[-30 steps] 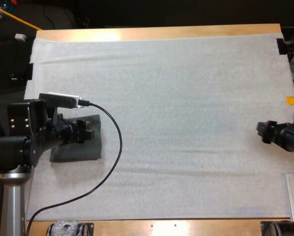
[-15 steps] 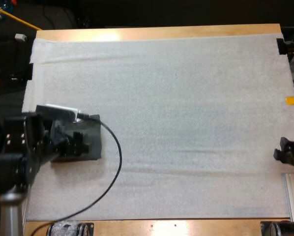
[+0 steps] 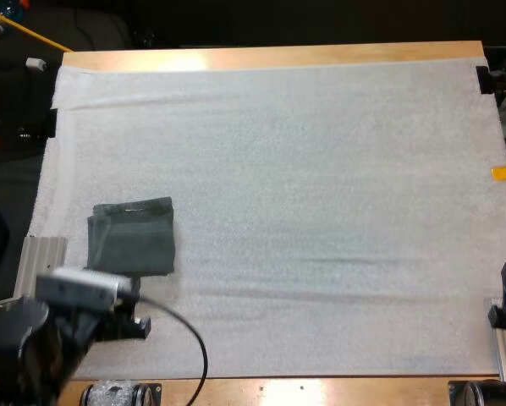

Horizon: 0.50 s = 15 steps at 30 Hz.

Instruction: Pick towel from pile, fold and stack

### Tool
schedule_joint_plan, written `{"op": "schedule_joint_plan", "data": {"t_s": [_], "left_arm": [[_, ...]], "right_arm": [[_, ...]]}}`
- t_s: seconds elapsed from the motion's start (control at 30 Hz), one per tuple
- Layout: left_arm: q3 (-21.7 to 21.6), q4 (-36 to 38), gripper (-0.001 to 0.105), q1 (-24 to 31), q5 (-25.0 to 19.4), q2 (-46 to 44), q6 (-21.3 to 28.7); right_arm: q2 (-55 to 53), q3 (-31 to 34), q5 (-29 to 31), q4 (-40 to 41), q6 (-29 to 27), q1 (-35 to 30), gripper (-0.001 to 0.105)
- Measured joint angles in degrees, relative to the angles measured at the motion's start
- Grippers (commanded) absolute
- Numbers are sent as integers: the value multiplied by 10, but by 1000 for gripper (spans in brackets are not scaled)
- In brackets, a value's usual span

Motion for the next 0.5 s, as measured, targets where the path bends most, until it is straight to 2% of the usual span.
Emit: {"op": "schedule_joint_plan", "data": {"t_s": [0.23, 0.5], "left_arm": [[0, 30, 64, 0, -1, -116, 23], [-1, 120, 64, 0, -2, -211, 28]], "right_arm": [[-68, 0, -49, 21, 1, 0, 72], [-140, -2, -55, 72, 3, 0, 72]]}}
